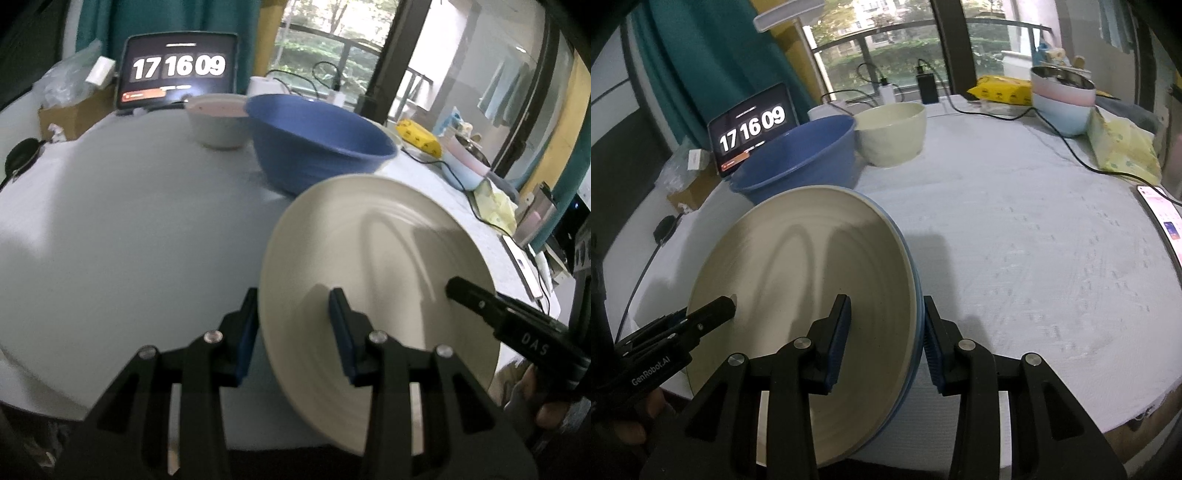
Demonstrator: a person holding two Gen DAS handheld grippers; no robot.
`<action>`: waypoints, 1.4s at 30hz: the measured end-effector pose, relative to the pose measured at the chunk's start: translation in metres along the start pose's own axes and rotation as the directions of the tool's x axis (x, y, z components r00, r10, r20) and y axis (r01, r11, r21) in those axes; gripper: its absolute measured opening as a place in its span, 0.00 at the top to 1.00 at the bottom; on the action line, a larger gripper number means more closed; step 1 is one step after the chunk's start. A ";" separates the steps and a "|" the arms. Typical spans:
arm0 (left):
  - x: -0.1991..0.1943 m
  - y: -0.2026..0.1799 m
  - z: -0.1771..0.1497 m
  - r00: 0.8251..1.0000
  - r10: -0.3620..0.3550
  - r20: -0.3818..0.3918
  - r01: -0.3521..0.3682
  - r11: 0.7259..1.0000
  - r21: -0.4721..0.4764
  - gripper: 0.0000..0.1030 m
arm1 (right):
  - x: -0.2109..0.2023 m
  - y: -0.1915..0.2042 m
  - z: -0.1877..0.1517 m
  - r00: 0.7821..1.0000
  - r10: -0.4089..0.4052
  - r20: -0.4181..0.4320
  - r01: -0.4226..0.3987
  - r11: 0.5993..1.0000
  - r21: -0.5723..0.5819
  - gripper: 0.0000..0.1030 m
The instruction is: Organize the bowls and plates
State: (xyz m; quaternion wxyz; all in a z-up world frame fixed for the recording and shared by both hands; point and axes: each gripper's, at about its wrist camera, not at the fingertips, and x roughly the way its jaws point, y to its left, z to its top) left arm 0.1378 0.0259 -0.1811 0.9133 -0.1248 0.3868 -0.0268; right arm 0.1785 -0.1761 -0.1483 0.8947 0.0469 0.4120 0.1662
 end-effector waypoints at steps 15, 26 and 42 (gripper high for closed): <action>-0.017 0.056 -0.001 0.999 0.033 0.035 -0.030 0.996 -0.082 0.63 | 0.022 0.053 0.009 0.999 0.035 -0.037 -0.038 0.996 -0.078 0.61; -0.027 0.102 0.006 0.995 0.078 0.060 -0.068 0.986 -0.151 0.63 | 0.048 0.102 0.024 0.995 0.071 -0.067 -0.080 0.987 -0.138 0.61; -0.020 0.153 0.031 0.989 0.140 0.048 -0.128 0.971 -0.202 0.63 | 0.093 0.147 0.051 0.987 0.112 -0.117 -0.132 0.975 -0.180 0.61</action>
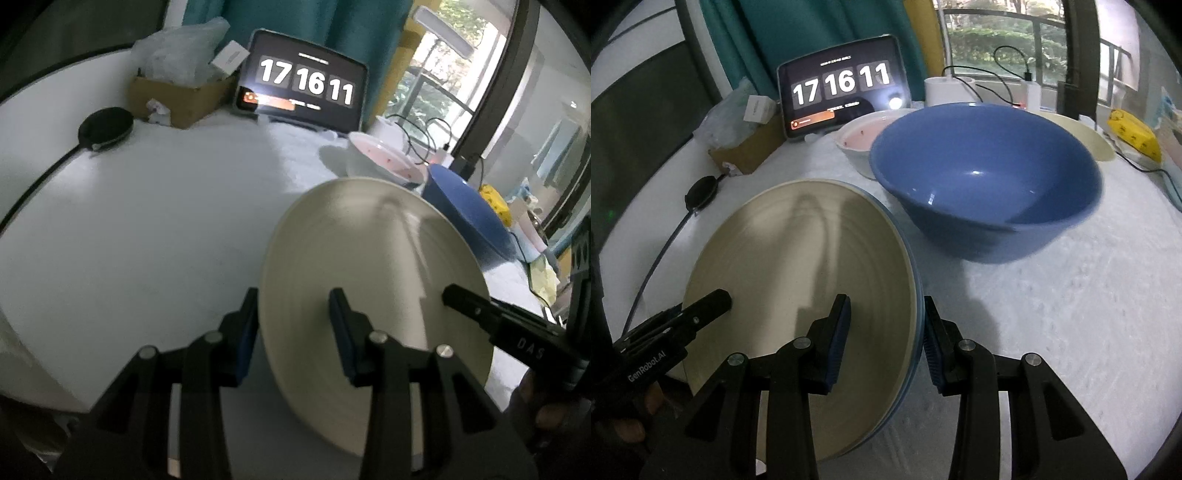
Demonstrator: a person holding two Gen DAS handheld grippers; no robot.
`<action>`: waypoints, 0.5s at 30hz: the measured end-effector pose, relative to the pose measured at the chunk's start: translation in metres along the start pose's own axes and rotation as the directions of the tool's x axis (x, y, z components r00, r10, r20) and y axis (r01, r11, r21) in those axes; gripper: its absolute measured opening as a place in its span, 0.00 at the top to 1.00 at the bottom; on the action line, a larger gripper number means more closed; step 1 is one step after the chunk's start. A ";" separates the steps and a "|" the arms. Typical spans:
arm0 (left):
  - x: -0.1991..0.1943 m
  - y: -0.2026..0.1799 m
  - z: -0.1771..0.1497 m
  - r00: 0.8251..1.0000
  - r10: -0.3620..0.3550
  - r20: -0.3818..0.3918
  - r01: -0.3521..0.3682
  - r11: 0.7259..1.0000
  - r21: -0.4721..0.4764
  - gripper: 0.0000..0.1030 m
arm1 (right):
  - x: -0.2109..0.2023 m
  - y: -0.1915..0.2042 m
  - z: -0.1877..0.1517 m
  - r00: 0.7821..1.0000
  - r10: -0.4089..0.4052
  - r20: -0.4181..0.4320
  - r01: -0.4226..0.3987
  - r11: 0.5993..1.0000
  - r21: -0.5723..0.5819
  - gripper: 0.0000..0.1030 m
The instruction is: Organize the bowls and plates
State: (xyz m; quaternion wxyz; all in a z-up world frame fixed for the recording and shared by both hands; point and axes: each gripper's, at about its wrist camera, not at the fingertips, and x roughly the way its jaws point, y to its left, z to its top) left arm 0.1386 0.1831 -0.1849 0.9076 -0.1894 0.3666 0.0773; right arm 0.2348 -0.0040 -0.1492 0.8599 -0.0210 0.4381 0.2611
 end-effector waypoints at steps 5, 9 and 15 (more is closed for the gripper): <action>0.004 0.009 0.009 1.000 0.020 0.002 -0.020 1.000 -0.009 0.63 | 0.011 0.005 0.010 1.000 0.018 -0.009 -0.018 1.000 -0.009 0.61; 0.010 0.015 0.012 0.999 0.035 -0.008 -0.035 0.999 -0.018 0.63 | 0.021 0.009 0.015 0.999 0.027 -0.024 -0.027 0.999 -0.017 0.61; 0.017 0.016 0.012 0.999 0.041 -0.012 -0.041 0.999 -0.009 0.63 | 0.030 0.007 0.016 0.998 0.032 -0.057 -0.032 0.999 -0.010 0.61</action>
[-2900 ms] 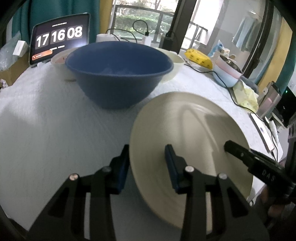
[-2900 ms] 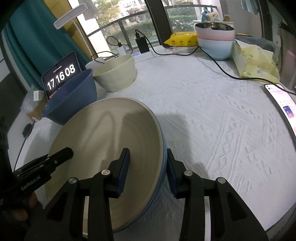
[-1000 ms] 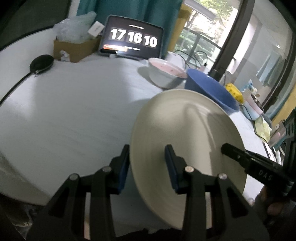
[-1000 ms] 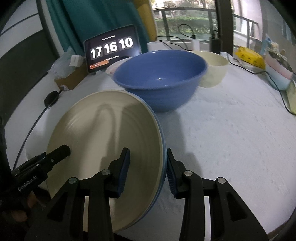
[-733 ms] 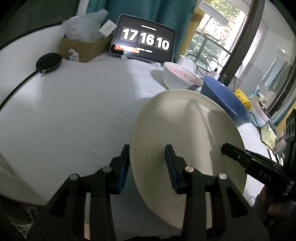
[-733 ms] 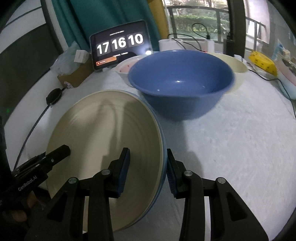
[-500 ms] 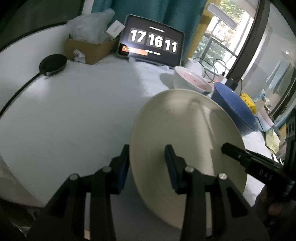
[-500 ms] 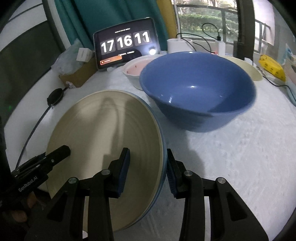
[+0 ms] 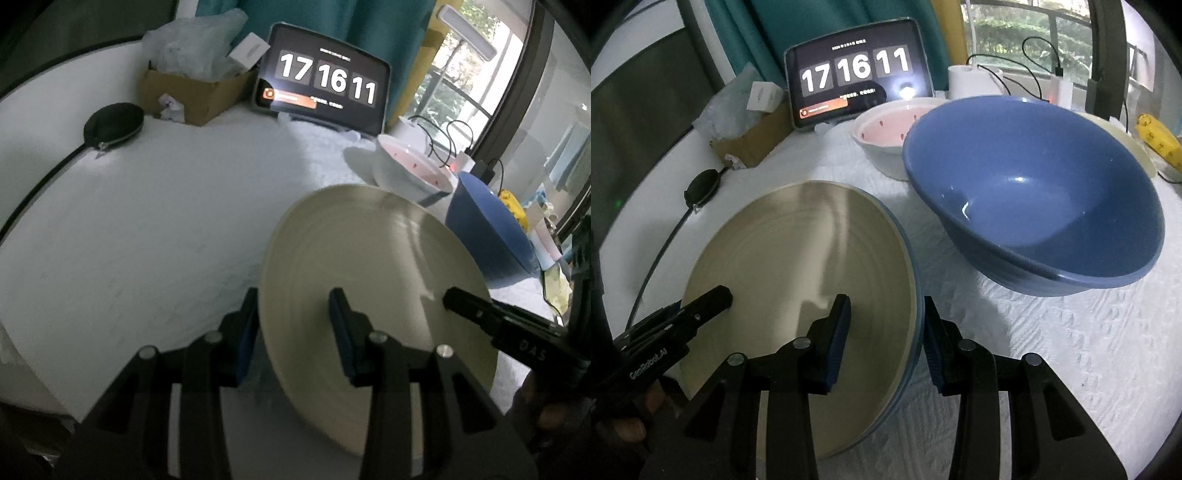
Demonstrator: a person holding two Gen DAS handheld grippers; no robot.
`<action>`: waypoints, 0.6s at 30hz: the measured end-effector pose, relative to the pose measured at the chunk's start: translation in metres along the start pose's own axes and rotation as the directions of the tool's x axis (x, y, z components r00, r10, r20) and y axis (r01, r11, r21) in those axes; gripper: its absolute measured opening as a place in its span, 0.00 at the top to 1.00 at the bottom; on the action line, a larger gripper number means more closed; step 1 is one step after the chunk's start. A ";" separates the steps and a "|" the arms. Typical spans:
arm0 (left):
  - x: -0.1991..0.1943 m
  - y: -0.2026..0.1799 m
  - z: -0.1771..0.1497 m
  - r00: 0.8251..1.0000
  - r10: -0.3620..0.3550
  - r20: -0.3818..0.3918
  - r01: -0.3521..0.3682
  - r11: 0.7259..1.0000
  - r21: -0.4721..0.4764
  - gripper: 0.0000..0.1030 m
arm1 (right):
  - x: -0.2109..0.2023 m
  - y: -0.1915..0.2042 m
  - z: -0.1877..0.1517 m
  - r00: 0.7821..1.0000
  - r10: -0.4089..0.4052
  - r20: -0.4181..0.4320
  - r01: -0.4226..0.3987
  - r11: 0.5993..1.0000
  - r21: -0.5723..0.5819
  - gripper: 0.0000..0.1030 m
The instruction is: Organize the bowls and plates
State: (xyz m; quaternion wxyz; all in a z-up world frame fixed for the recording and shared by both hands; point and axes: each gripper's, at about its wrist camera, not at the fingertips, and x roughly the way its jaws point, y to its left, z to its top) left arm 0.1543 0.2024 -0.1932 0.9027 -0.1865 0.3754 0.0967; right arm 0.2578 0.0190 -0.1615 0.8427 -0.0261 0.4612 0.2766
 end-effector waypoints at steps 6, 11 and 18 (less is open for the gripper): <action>0.002 -0.004 0.000 1.000 0.010 0.018 -0.011 1.000 0.028 0.61 | 0.005 -0.002 0.000 1.000 -0.007 -0.017 0.007 1.000 -0.001 0.59; 0.000 -0.001 0.002 0.999 0.041 0.010 -0.041 0.999 0.000 0.58 | 0.003 -0.002 -0.001 1.000 -0.023 -0.021 0.022 1.000 -0.018 0.59; -0.022 -0.003 0.005 0.989 0.110 0.102 -0.109 0.994 -0.012 0.57 | -0.012 -0.015 -0.007 0.998 -0.057 -0.001 0.057 0.998 -0.002 0.59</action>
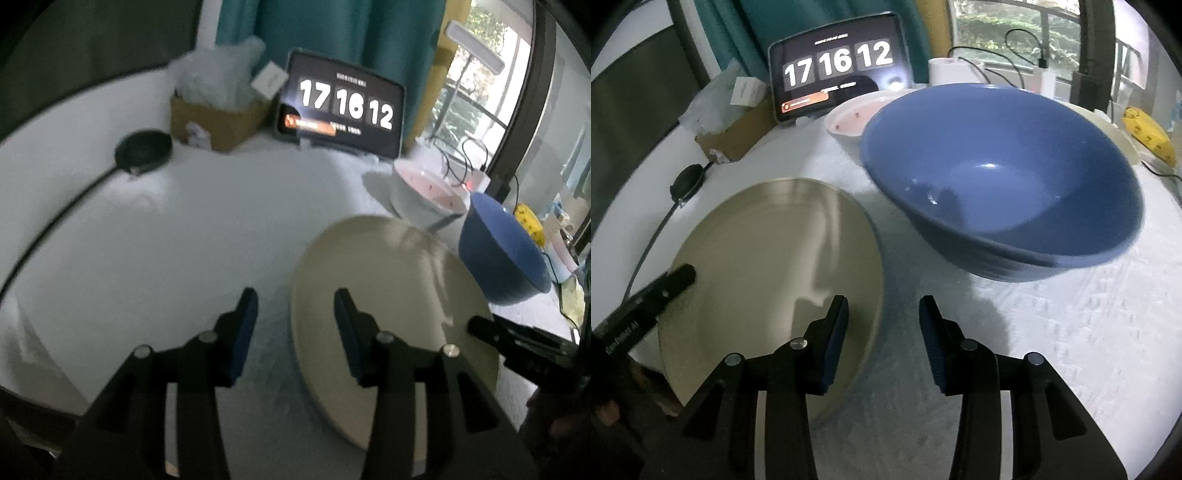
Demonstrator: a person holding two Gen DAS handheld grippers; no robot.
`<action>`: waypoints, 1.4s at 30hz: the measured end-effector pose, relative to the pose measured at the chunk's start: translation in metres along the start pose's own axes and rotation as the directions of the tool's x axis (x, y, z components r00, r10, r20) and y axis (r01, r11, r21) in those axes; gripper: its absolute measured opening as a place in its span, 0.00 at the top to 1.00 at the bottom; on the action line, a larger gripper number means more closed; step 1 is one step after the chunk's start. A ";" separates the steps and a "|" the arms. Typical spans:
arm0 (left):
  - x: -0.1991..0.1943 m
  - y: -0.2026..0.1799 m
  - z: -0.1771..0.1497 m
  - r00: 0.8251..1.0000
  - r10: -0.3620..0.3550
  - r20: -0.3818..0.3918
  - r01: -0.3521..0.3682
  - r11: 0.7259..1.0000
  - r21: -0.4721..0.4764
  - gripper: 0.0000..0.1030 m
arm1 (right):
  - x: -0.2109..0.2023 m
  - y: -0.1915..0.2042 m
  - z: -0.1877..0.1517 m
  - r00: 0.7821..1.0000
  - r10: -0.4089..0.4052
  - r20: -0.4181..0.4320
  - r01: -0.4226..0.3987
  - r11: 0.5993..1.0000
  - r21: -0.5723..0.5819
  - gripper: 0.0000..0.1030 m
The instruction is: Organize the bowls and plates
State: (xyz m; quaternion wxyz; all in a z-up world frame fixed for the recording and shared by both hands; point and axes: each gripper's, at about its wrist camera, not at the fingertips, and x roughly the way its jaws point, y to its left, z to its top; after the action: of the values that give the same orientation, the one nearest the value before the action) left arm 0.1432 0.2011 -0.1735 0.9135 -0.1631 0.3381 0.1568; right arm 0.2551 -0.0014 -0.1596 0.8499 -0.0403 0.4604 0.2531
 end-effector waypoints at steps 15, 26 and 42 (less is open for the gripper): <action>-0.028 -0.044 0.003 0.997 -0.017 0.079 0.011 0.997 0.071 0.56 | -0.040 -0.016 -0.011 0.998 0.022 0.059 -0.022 1.000 -0.006 0.57; -0.030 -0.085 0.006 0.996 -0.070 0.064 0.061 0.989 0.131 0.56 | -0.066 -0.053 -0.013 0.995 -0.013 0.104 0.008 0.999 0.052 0.57; -0.017 -0.136 0.023 0.990 -0.136 0.039 0.126 0.972 0.198 0.29 | -0.085 -0.094 0.001 0.986 -0.067 0.154 0.051 0.993 0.108 0.57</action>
State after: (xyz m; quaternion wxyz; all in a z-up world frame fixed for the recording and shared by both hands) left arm 0.1983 0.0853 -0.1193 0.9419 -0.0905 0.3165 0.0665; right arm 0.2616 -0.1167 -0.1062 0.8916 0.0102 0.4031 0.2060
